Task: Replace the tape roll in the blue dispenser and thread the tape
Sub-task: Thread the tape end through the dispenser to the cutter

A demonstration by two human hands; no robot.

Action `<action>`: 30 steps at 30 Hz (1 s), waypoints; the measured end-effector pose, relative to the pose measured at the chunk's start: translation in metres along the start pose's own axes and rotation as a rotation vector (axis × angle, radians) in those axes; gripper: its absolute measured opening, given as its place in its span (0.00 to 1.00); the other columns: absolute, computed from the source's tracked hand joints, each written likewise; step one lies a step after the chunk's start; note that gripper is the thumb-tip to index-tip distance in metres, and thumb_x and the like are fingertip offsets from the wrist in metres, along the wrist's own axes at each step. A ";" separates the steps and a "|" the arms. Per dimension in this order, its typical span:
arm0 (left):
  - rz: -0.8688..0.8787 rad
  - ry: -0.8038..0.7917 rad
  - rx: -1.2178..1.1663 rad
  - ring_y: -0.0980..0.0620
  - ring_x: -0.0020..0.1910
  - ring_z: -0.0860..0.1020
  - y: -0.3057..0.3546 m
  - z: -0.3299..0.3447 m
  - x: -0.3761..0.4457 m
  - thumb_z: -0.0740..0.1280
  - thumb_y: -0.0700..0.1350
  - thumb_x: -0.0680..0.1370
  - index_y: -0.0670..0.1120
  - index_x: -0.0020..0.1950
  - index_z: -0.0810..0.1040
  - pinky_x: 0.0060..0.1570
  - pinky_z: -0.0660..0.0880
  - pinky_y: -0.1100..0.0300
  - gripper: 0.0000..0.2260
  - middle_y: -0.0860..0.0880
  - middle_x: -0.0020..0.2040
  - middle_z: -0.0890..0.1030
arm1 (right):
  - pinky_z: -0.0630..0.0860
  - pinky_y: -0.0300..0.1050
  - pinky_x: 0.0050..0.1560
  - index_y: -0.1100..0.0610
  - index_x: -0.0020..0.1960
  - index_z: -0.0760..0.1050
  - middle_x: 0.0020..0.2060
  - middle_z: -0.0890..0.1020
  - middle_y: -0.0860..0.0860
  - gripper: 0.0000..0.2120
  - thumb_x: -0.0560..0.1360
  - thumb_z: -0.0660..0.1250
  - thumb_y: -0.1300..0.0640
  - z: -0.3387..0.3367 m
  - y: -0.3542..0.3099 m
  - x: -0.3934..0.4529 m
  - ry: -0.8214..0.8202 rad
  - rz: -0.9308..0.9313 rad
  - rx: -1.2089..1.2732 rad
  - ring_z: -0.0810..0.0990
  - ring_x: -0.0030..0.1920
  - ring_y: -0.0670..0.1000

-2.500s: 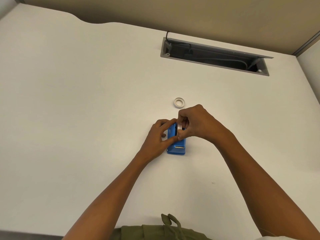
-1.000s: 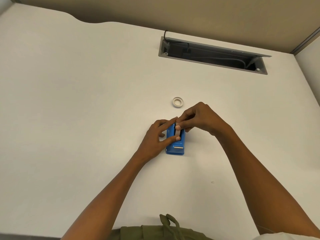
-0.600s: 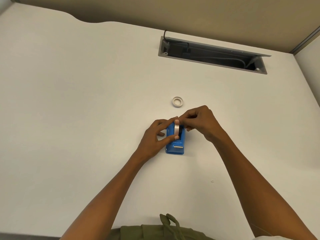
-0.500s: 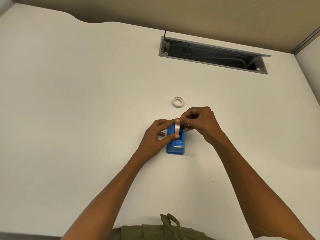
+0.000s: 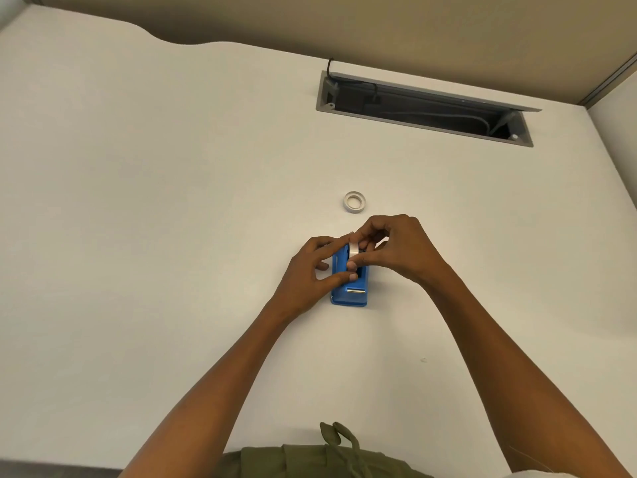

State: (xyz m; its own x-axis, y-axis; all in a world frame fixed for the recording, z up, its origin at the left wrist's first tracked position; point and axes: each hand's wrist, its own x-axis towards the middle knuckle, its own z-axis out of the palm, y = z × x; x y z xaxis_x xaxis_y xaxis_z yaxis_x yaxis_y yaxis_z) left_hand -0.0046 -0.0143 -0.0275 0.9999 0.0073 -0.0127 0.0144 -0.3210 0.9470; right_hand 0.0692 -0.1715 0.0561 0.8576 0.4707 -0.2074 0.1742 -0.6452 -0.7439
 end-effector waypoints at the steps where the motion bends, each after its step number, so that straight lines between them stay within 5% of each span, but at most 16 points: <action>1: -0.002 -0.001 0.001 0.62 0.52 0.73 0.000 0.000 0.000 0.72 0.51 0.71 0.59 0.67 0.68 0.47 0.70 0.77 0.26 0.56 0.58 0.71 | 0.75 0.34 0.38 0.53 0.38 0.81 0.32 0.83 0.48 0.12 0.57 0.81 0.56 -0.001 -0.001 0.001 0.001 0.000 -0.010 0.79 0.34 0.42; 12: -0.005 0.026 -0.031 0.56 0.55 0.74 0.000 0.001 0.002 0.72 0.50 0.72 0.55 0.67 0.70 0.46 0.73 0.73 0.24 0.53 0.59 0.73 | 0.80 0.35 0.37 0.57 0.37 0.84 0.33 0.85 0.55 0.04 0.63 0.77 0.60 -0.009 -0.007 0.009 -0.042 0.070 0.086 0.84 0.30 0.48; 17: -0.015 0.034 -0.037 0.56 0.55 0.74 0.002 0.001 0.001 0.72 0.49 0.71 0.54 0.66 0.71 0.46 0.73 0.72 0.24 0.52 0.59 0.74 | 0.78 0.34 0.36 0.55 0.39 0.84 0.33 0.85 0.55 0.03 0.67 0.74 0.57 -0.006 -0.010 0.006 -0.010 0.044 -0.037 0.82 0.28 0.45; 23: -0.006 0.029 -0.039 0.56 0.56 0.74 0.003 0.001 0.000 0.72 0.48 0.72 0.52 0.66 0.71 0.48 0.73 0.68 0.24 0.51 0.60 0.74 | 0.79 0.43 0.46 0.57 0.43 0.83 0.38 0.85 0.54 0.08 0.65 0.76 0.56 -0.007 -0.023 0.001 -0.057 -0.028 -0.302 0.82 0.39 0.49; 30: -0.002 0.026 -0.044 0.59 0.55 0.74 0.004 0.001 0.001 0.72 0.48 0.72 0.59 0.63 0.70 0.48 0.74 0.69 0.22 0.53 0.60 0.74 | 0.78 0.46 0.42 0.57 0.42 0.81 0.36 0.79 0.52 0.09 0.63 0.74 0.56 -0.003 -0.040 0.005 -0.168 -0.010 -0.533 0.80 0.41 0.53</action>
State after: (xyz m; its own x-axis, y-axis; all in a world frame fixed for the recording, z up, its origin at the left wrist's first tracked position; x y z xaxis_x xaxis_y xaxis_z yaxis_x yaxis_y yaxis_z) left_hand -0.0038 -0.0160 -0.0244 0.9994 0.0333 -0.0070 0.0160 -0.2785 0.9603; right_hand 0.0676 -0.1448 0.0868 0.7734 0.5394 -0.3329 0.4399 -0.8349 -0.3308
